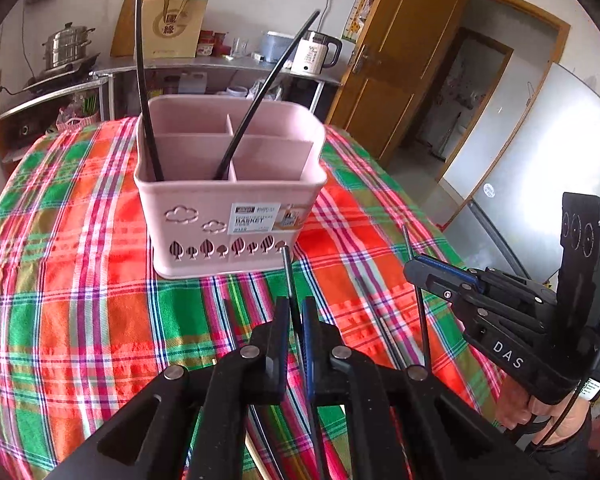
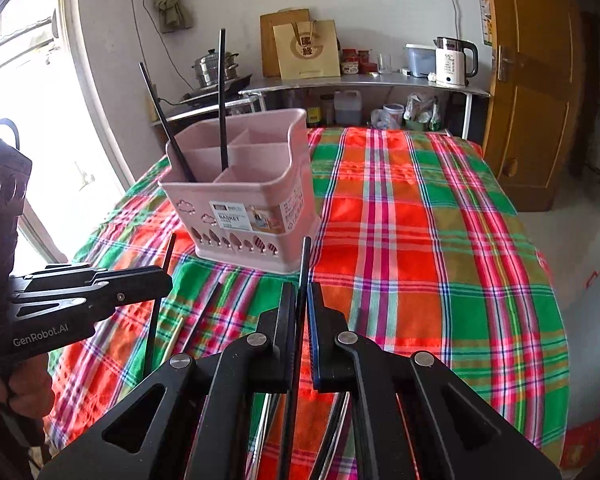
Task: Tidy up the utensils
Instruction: 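Close the left gripper on a dark chopstick while the right gripper grasps dark chopsticks, then lift the chopsticks with both grippers and carry them above the pink basket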
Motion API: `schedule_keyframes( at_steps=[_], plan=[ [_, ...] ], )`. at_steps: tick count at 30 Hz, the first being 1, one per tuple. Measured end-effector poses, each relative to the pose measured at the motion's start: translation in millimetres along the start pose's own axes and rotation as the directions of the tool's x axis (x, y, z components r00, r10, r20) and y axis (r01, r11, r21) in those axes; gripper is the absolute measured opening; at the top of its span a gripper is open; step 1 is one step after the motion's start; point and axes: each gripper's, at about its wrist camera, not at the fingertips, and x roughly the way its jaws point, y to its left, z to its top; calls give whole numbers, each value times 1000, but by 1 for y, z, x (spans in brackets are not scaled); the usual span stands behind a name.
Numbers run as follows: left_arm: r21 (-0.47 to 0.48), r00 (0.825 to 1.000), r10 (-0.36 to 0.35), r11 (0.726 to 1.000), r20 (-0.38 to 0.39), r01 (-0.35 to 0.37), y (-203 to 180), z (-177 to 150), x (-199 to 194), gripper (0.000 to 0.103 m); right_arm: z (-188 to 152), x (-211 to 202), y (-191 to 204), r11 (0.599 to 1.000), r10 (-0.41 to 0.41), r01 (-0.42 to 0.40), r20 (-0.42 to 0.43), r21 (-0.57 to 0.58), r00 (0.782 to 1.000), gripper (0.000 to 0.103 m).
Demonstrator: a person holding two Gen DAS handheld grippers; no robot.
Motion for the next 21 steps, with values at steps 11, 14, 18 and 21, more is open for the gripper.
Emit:
schedule_keyframes(
  at_steps=[11,14,18,21],
  plan=[
    [53,991,-20,999,136,13,-23,24,-56,4,25,-50,6,1000,6,-3,148,-17,989,5],
    [56,988,-21,998,151,13,-24,27,-61,4,27,-59,8,1000,5,-3,171,-17,985,5],
    [60,986,-26,998,167,16,-26,27,-69,4,26,-67,9,1000,8,-5,189,-19,982,5],
    [60,985,-29,998,173,19,-25,25,-72,4,23,-69,9,1000,10,-7,189,-20,982,5]
  ],
)
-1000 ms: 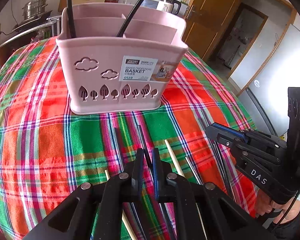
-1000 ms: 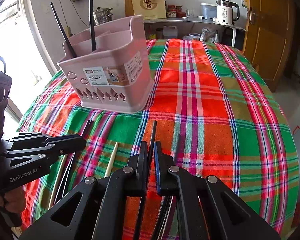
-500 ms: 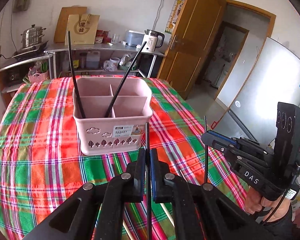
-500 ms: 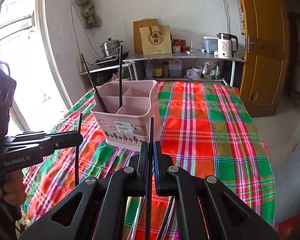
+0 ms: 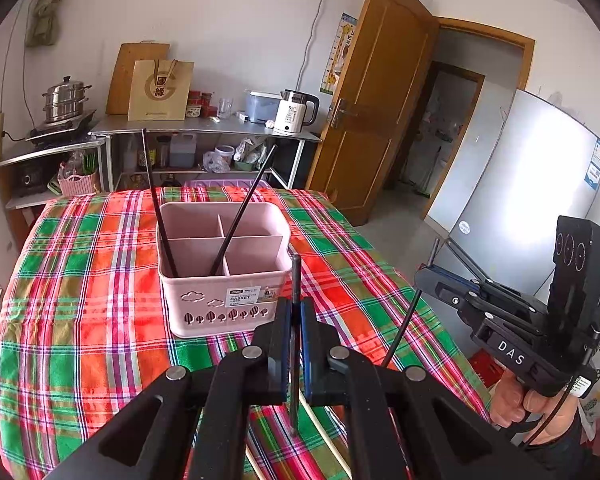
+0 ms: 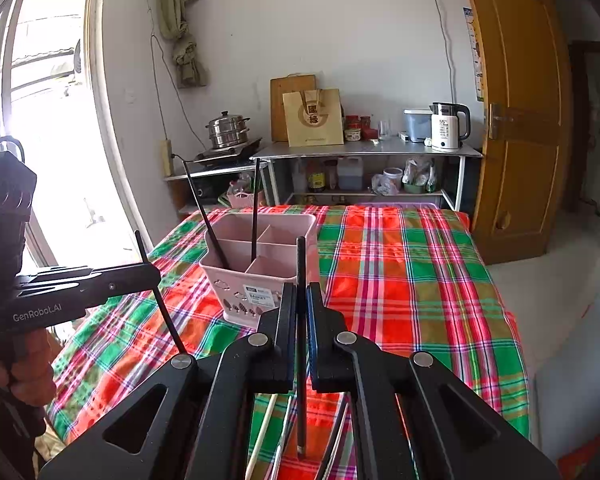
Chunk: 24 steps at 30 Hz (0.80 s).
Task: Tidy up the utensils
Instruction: 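Lift the chopsticks with both grippers and carry them above the pink basket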
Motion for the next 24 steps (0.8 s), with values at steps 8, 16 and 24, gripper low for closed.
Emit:
schedule_keyframes(
  at_steps=[8,16,24],
  plan=[
    [26,1000,4,1000,-3,-4,-5,-9,-10,4,-4,-14,4,1000,-3,3,0,-23,1000,5],
    [39,1000,10,999,-2,-10,-5,-3,-18,4,4,-20,5,1000,4,-4,26,-24,1000,5],
    [29,998,48,998,52,-49,12,27,-34,4,29,-17,10,999,43,-42,89,-11,995,5]
  ],
)
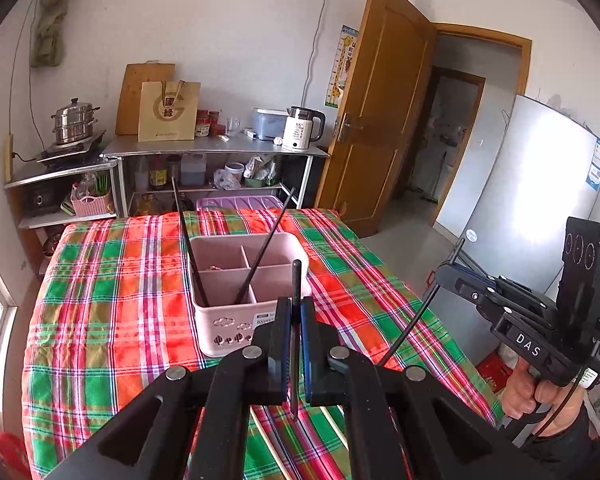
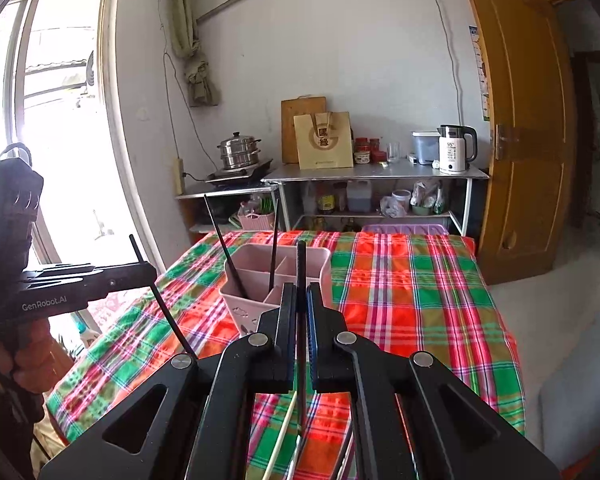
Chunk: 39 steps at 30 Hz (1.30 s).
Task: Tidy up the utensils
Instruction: 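Lift the chopsticks with both grippers and carry them above the pink basket, then drop the chopsticks into the basket by opening both grippers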
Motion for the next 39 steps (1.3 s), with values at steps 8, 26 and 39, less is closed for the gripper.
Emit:
schedule_keyframes(
  at_steps=[8,26,39],
  plan=[
    [-47,996,34,998,78,-31,24,47,-13,4,37,13,10,999,39,-41,77,21,996,5],
    [-87,981,77,994,175,-63,64,111,6,4,86,63,18,992,81,-97,192,75,978,5],
    [-123,991,77,990,105,-64,95,87,60,4,57,110,11,988,82,-98,138,121,987,5]
  ],
)
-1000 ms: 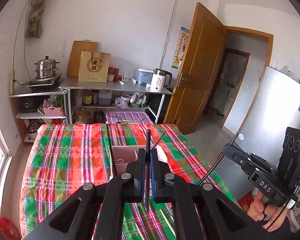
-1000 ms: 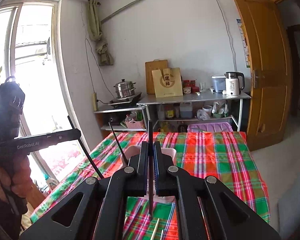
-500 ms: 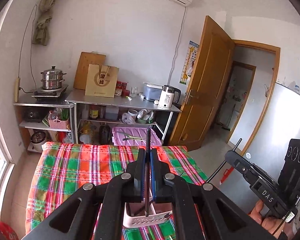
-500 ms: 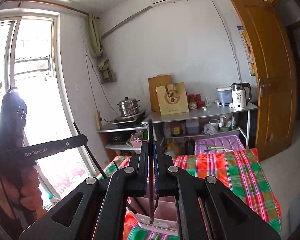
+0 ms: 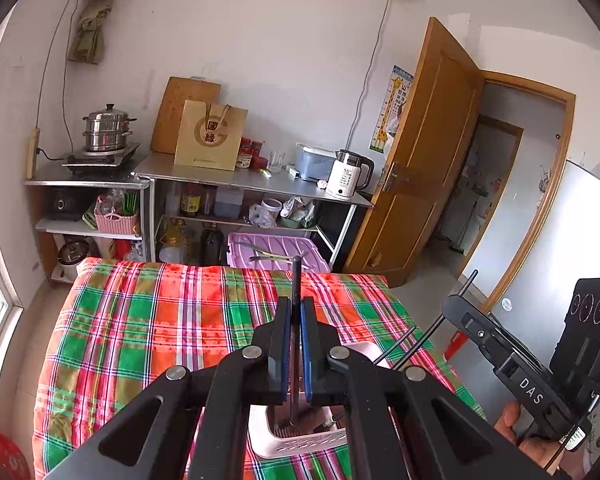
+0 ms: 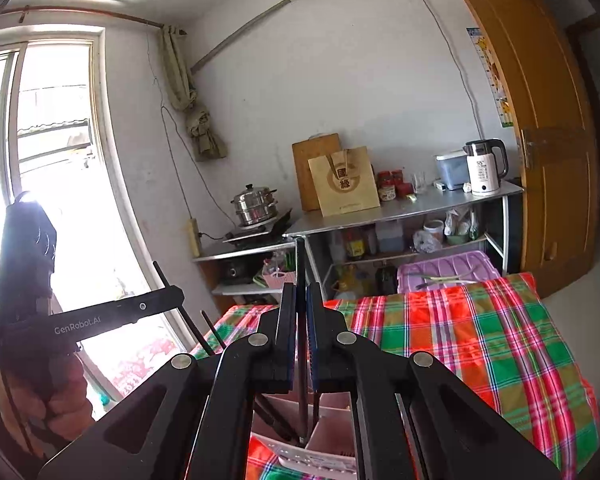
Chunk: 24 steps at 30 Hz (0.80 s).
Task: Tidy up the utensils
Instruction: 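Drop the chopsticks into the basket by opening both grippers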
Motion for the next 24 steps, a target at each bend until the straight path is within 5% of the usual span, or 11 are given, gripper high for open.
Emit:
schedule_keyframes(
  at_steps=[14,24],
  plan=[
    [-12,993,23,1000,-112,-24,19,-37,35,4,-42,28,-5,1000,-20,17,-148,-22,989,5],
    [-17,997,29,999,-66,-31,18,-39,7,8,-35,5,-3,999,-24,18,-139,-48,990,15]
  ],
)
